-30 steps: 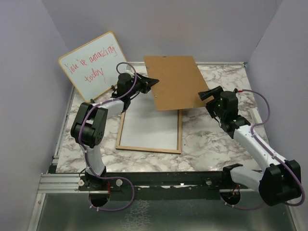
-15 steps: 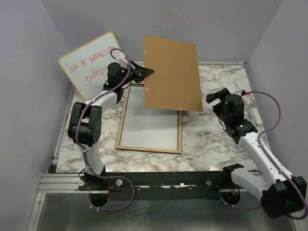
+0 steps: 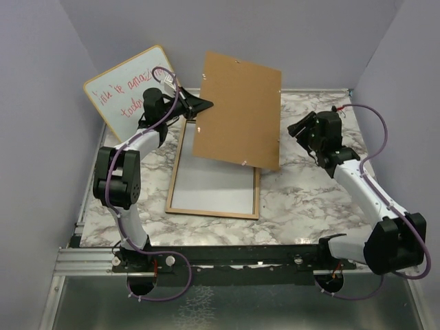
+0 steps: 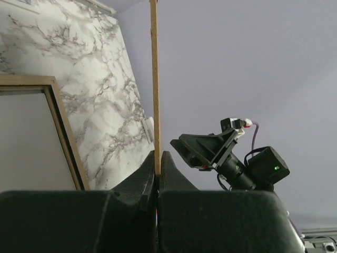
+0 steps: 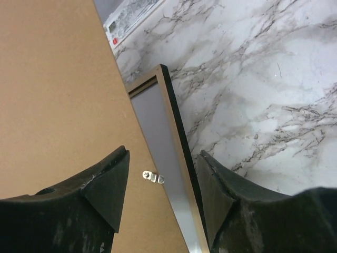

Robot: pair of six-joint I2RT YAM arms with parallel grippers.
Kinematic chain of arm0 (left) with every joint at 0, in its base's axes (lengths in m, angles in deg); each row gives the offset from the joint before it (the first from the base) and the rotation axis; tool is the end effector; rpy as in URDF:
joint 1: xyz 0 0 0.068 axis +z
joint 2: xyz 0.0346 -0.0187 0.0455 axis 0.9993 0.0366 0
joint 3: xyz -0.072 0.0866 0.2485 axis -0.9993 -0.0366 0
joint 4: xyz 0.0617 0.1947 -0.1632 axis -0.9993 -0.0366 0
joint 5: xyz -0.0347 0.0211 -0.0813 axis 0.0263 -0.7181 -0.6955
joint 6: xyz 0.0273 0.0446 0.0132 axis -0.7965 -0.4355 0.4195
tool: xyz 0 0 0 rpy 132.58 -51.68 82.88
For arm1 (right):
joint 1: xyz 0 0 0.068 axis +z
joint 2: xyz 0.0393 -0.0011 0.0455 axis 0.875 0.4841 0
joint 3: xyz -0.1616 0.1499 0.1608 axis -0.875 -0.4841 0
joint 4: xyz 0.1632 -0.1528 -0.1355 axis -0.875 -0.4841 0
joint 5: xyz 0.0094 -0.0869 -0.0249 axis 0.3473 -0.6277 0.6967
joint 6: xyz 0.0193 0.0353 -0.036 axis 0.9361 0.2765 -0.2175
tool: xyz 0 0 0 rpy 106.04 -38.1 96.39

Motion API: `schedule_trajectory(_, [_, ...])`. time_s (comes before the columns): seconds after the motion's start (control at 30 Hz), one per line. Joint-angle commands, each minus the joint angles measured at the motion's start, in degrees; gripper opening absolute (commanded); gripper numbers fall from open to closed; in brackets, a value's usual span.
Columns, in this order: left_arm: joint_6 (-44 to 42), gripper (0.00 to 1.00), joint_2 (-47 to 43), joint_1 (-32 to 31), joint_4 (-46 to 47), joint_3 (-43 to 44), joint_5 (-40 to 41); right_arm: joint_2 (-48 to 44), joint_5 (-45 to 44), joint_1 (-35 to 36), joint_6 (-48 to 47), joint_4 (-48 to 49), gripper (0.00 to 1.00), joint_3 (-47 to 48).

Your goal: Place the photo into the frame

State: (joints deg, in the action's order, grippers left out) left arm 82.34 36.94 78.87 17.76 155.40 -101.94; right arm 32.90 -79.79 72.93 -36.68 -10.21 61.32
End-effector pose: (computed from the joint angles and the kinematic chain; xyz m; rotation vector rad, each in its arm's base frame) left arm 0.4215 -0.0937 0.2781 -0.2279 1.8244 -1.6926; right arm 0.2749 0.0531 0.2935 0.7262 1.9582 0.5138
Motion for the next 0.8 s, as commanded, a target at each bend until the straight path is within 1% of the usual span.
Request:
schedule_trajectory(0.0, [0.31,0.00,-4.53,0.60,3.64,0.04,-2.47,5.55,0.16,-0.36,-3.56,-7.62,0.58,6.16])
schedule_trajectory(0.07, [0.54,0.00,-4.58,0.60,3.63,0.13,-2.73,7.61,2.66,-0.41,-5.56,-8.00,0.60,7.78])
schedule_trajectory(0.1, [0.75,0.00,-4.65,0.60,3.64,0.21,-2.78,8.02,3.88,-0.44,-6.15,-7.74,0.62,8.24])
schedule_trajectory(0.17, [1.76,0.00,-4.63,0.81,3.63,0.52,-2.88,7.35,6.73,-0.45,-6.83,-4.76,0.71,7.79])
schedule_trajectory(0.3, [4.75,0.00,-4.54,1.12,3.59,2.29,-3.56,3.72,16.33,-1.54,-5.16,8.76,0.91,2.44])
schedule_trajectory(0.33, [5.48,0.00,-4.54,1.25,3.63,2.71,-3.89,3.66,19.06,-2.12,-4.16,12.60,0.94,1.37])
schedule_trajectory(0.4, [6.93,0.00,-4.59,1.45,3.61,3.38,-4.76,4.78,24.36,-3.81,-1.96,16.96,0.96,0.34])
schedule_trajectory(0.57, [9.61,0.00,-4.34,1.76,3.63,4.32,-7.71,9.49,37.74,-7.65,2.67,30.36,0.97,-1.35])
schedule_trajectory(0.63, [10.23,0.00,-4.36,2.02,3.64,4.64,-8.55,11.33,42.87,-8.61,4.44,36.59,0.96,-1.80])
schedule_trajectory(0.77, [11.29,0.00,-4.14,2.34,3.64,5.36,-9.37,13.44,50.86,-8.89,6.52,43.90,0.86,-0.83])
